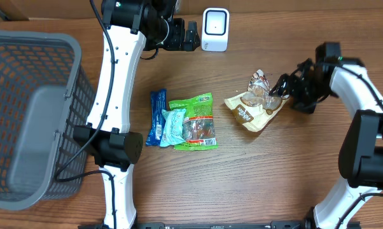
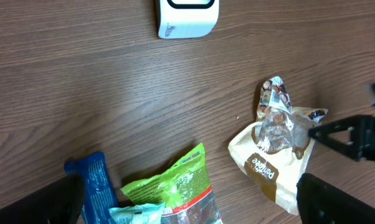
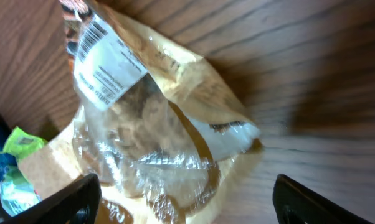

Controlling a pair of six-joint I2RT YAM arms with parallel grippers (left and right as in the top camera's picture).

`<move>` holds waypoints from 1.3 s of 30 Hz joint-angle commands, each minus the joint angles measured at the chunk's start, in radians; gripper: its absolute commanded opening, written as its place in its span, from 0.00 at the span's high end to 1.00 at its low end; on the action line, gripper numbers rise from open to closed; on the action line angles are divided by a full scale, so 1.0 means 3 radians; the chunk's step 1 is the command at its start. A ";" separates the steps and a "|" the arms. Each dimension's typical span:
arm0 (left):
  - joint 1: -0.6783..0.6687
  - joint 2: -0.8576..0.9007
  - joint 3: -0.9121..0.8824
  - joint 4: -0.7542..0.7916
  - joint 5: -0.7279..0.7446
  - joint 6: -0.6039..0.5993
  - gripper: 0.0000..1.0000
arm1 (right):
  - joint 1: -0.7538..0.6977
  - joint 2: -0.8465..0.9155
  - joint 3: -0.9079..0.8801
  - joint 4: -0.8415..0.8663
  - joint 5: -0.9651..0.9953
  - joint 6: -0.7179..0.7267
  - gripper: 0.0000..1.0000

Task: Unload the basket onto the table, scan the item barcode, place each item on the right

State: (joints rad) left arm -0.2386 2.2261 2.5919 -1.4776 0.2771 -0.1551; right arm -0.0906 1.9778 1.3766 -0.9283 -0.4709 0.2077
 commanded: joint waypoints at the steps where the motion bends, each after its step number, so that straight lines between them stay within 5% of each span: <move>1: -0.0010 -0.0052 0.0058 0.0001 0.0014 -0.0032 0.00 | 0.0005 -0.0065 -0.0364 0.0481 -0.0451 0.0262 0.11; 8: -0.0010 -0.0052 0.0058 0.0001 0.0014 -0.0032 0.01 | 0.0080 -0.0065 -0.1148 0.2159 -0.0443 0.0706 0.17; 14: -0.0010 -0.0052 0.0058 0.0001 0.0014 -0.0032 0.01 | 0.0235 -0.0058 -0.1537 0.2883 -0.0436 0.0792 0.41; 17: -0.0010 -0.0052 0.0058 0.0001 0.0014 -0.0032 0.00 | 0.0341 -0.0058 -0.1542 0.2881 -0.0380 0.0763 0.51; 20: -0.0010 -0.0052 0.0058 0.0001 0.0014 -0.0032 0.00 | 0.0342 -0.0067 -0.1532 0.2878 -0.0387 0.0590 0.83; 24: -0.0010 -0.0052 0.0058 0.0001 0.0014 -0.0032 0.00 | 0.0041 -0.0186 -0.1448 0.2865 -0.0942 0.0290 0.83; 27: -0.0010 -0.0052 0.0058 0.0001 0.0014 -0.0032 0.00 | -0.0370 -0.0421 -0.1293 0.2740 -0.1588 0.0163 0.96; 33: -0.0010 -0.0052 0.0058 0.0001 0.0014 -0.0032 0.00 | -0.0810 -0.0941 -0.0979 0.2298 -0.2567 -0.0109 0.96; 39: -0.0010 -0.0052 0.0058 0.0001 0.0014 -0.0032 0.00 | -0.0660 -0.1662 -0.0855 0.1464 -0.1530 -0.0636 0.96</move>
State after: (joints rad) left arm -0.2386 2.2261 2.5919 -1.4780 0.2771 -0.1551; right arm -0.3244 1.5822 1.0840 -0.4301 -1.0542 0.1215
